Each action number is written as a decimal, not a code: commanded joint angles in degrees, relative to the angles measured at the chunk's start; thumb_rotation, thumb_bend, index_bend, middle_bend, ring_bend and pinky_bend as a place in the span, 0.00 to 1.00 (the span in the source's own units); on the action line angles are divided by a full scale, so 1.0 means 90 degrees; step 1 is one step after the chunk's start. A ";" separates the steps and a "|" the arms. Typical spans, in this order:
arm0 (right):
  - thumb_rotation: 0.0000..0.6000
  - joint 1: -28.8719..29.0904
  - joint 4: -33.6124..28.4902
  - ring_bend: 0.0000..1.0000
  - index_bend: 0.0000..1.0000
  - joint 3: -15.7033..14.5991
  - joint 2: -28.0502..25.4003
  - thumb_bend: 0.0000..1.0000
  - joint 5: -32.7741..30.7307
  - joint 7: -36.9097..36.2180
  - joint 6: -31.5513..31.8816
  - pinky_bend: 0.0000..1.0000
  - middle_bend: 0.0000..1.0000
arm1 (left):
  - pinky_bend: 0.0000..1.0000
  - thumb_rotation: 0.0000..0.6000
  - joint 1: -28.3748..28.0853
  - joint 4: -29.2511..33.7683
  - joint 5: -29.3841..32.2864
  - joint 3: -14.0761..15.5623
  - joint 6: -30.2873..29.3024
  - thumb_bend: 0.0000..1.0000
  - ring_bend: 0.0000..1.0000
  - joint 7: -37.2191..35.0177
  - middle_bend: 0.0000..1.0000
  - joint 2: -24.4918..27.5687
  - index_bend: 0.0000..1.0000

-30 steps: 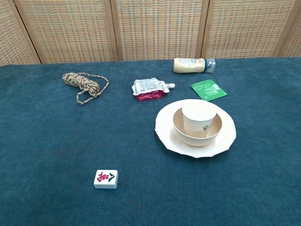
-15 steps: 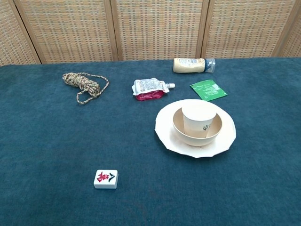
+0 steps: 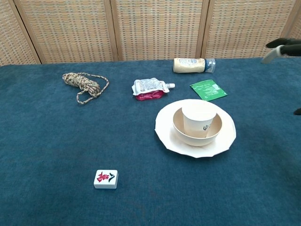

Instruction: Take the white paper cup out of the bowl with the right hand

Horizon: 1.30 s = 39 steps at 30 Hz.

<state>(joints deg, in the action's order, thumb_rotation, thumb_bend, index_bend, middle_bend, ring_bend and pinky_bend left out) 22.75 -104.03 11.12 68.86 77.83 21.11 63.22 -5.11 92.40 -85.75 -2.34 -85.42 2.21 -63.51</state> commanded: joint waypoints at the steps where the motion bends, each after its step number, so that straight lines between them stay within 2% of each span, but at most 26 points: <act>1: 1.00 0.0794 -0.0023 0.00 0.19 0.0340 0.0633 0.22 -0.1209 0.1049 -0.0735 0.10 0.02 | 0.00 1.00 -0.0012 -0.0028 0.0033 -0.0007 0.0047 0.02 0.00 -0.0077 0.00 0.0020 0.00; 10: 1.00 0.1686 0.0186 0.00 0.19 0.0447 0.1520 0.25 -0.2860 0.2330 -0.0775 0.10 0.02 | 0.00 1.00 -0.0070 -0.0075 0.0056 0.0005 0.0191 0.02 0.00 -0.0189 0.00 0.0028 0.00; 15: 1.00 0.1980 0.0244 0.00 0.24 0.0365 0.1761 0.28 -0.3373 0.2677 -0.0636 0.10 0.02 | 0.00 1.00 -0.0085 -0.0094 0.0093 0.0000 0.0236 0.02 0.00 -0.0225 0.00 0.0025 0.00; 29: 1.00 0.2471 0.0584 0.00 0.30 0.0250 0.2223 0.33 -0.3796 0.2925 -0.0399 0.13 0.05 | 0.00 1.00 -0.0108 -0.0102 0.0057 0.0027 0.0271 0.02 0.00 -0.0207 0.00 0.0000 0.00; 34: 1.00 0.2570 0.0746 0.02 0.45 0.0164 0.2329 0.38 -0.3907 0.2979 -0.0315 0.17 0.15 | 0.00 1.00 -0.0106 -0.0098 0.0025 0.0041 0.0259 0.02 0.00 -0.0221 0.00 0.0006 0.00; 39: 1.00 0.2622 0.0653 0.05 0.52 0.0162 0.2381 0.39 -0.3634 0.2906 -0.0015 0.19 0.21 | 0.00 1.00 -0.0114 -0.0105 0.0026 0.0045 0.0272 0.02 0.00 -0.0222 0.00 0.0001 0.00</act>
<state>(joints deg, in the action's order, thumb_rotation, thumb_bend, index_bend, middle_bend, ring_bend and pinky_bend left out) 46.15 -97.71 12.51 90.13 44.43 47.51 62.34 -6.13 91.46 -85.51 -1.93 -82.97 0.21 -63.49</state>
